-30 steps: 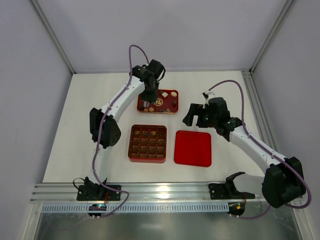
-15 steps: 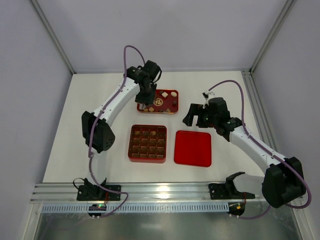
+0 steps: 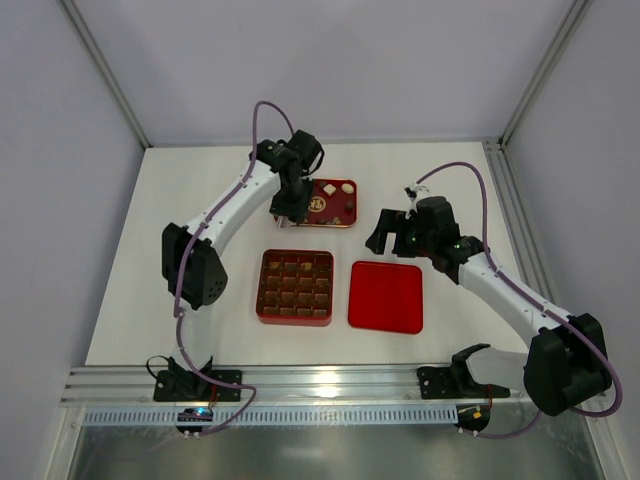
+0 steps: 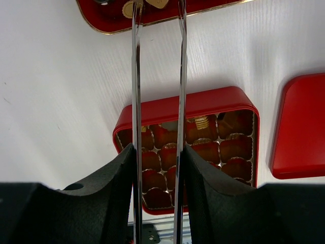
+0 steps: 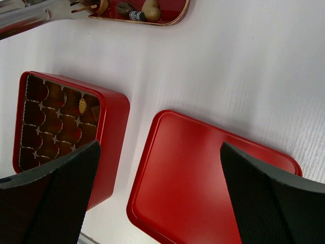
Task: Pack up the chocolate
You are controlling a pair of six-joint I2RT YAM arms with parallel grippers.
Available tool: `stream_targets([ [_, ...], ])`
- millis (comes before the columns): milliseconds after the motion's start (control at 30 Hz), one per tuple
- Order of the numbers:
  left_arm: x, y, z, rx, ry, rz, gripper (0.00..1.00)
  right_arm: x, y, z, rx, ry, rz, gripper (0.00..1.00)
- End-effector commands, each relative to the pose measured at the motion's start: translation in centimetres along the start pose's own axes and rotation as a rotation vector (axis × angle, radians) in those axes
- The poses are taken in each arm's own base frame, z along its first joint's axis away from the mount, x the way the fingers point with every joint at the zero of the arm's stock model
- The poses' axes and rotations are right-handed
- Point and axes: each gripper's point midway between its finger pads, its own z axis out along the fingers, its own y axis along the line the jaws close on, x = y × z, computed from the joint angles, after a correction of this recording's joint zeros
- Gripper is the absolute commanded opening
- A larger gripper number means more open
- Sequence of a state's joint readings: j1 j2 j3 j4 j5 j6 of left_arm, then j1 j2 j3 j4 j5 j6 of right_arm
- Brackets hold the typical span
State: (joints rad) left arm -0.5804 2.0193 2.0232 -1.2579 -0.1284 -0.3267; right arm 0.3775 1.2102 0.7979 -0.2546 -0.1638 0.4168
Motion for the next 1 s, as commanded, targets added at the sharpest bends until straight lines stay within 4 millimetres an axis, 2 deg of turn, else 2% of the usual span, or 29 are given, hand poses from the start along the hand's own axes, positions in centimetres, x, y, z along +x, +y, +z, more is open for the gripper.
stream_targets([
  [0, -0.5, -0.3, -1.0, 0.024, -0.029, 0.026, 0.41, -1.2, 0.5, -0.6, -0.022, -0.052, -0.011, 1.00],
  [967, -0.1, -0.4, 1.3, 0.014, 0.031, 0.056, 0.41, -1.1, 0.3, -0.4, -0.015, -0.052, -0.011, 1.00],
])
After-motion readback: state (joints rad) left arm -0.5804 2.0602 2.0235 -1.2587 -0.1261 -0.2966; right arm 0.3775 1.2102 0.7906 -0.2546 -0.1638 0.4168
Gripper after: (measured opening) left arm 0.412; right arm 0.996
